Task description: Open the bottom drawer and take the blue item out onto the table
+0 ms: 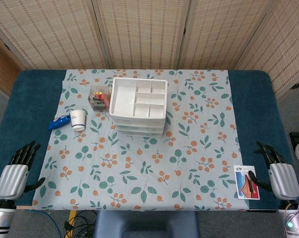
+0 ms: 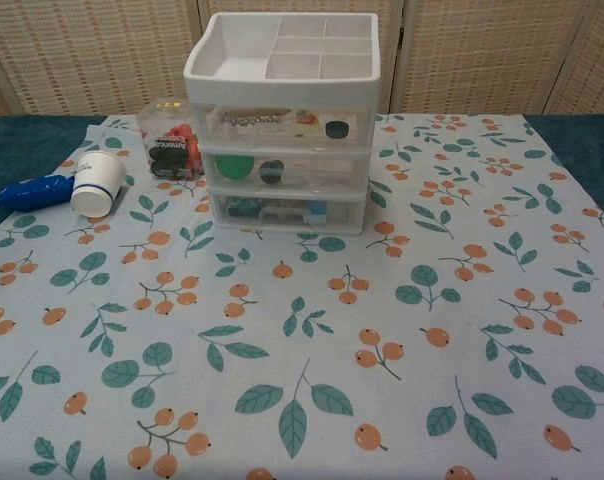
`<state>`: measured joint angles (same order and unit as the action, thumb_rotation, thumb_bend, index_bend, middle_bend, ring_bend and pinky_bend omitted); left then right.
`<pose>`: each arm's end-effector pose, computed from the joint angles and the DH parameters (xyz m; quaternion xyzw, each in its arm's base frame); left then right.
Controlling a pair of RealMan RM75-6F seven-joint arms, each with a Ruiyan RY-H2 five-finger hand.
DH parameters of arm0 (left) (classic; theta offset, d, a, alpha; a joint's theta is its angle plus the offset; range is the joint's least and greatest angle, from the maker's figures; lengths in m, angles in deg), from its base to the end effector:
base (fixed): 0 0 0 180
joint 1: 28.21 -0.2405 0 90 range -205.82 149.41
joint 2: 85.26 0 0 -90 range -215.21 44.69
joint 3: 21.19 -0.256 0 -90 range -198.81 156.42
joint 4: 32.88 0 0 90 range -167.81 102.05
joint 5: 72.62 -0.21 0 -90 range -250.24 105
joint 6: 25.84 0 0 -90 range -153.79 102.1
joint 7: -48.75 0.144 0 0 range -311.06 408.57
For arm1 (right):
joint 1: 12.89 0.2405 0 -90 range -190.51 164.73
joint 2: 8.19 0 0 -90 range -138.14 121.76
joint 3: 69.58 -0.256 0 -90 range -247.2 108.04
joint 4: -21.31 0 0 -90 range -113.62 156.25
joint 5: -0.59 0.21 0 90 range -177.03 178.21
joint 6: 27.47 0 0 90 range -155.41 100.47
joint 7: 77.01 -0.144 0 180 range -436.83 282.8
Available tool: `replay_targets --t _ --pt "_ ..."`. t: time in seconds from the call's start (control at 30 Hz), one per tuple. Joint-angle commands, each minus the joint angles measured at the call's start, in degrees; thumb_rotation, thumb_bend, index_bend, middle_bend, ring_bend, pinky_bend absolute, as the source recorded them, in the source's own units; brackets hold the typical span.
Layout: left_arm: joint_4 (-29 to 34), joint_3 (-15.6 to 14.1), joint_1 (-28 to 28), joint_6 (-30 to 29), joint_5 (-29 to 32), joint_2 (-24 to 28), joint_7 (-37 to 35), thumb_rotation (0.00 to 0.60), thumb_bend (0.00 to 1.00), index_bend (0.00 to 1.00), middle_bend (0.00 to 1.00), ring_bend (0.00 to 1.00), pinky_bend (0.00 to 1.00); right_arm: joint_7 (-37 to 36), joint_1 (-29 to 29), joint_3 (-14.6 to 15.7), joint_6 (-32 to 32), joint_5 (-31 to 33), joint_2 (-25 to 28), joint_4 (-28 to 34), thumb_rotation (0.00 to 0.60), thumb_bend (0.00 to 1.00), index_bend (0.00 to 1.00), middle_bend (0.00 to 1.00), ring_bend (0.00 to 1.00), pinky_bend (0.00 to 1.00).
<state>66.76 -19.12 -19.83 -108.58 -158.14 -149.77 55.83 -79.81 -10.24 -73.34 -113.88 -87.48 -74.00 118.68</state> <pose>-0.2767 0.1929 0.1390 -0.6189 -0.3885 -0.3926 0.5584 -0.2899 -0.1712 0.1462 0.5591 -0.4274 0.4442 0.5545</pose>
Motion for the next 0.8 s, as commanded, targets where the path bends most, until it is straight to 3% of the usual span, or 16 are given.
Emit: replay_targets --t 0.03,0.27,0.33,0.4,0.47,0.67,0.8 --pt "-0.19 0.09 0.07 0.15 0.15 -0.07 -0.05 0.600 0.18 0.04 0.00 0.03 0.09 -0.78 0.39 0.17 0.23 -0.71 -0.08 0.31 0.600 0.33 0.05 0.28 0.16 0.23" --pt "-0.55 -0.01 -0.01 0.16 -0.01 -0.01 -0.55 0.600 0.18 0.04 0.00 0.03 0.09 -3.56 1.73 1.33 3.09 -1.62 0.42 2.77 0.600 0.34 0.05 0.29 0.17 0.26" --pt "-0.70 0.12 -0.03 0.10 0.08 0.01 -0.87 0.600 0.18 0.04 0.00 0.03 0.09 -3.78 2.68 0.86 5.02 -0.07 0.64 4.47 0.600 0.34 0.05 0.36 0.27 0.43" --pt "-0.82 0.22 0.01 0.07 0.08 0.04 -1.06 0.600 0.18 0.04 0.00 0.03 0.09 -4.77 3.96 0.63 7.89 1.46 0.97 6.19 0.600 0.34 0.05 0.47 0.45 0.71" --pt "-0.95 0.23 -0.01 0.02 0.04 0.13 -1.22 0.600 0.18 0.04 0.00 0.03 0.09 -6.99 6.01 0.31 12.21 3.36 1.48 8.25 0.600 0.34 0.05 0.53 0.56 0.83" --pt "-1.47 0.12 -0.47 -0.20 0.45 0.43 -1.86 0.600 0.18 0.04 0.00 0.03 0.09 -13.41 12.89 -1.32 24.85 8.22 1.80 12.03 0.600 0.37 0.05 0.68 0.81 0.98" --pt "-1.67 0.10 -0.76 -0.48 0.55 0.77 -2.24 0.600 0.18 0.04 0.00 0.03 0.09 -18.62 17.65 -3.32 33.19 13.16 0.86 12.63 0.600 0.41 0.01 0.72 0.88 1.00"
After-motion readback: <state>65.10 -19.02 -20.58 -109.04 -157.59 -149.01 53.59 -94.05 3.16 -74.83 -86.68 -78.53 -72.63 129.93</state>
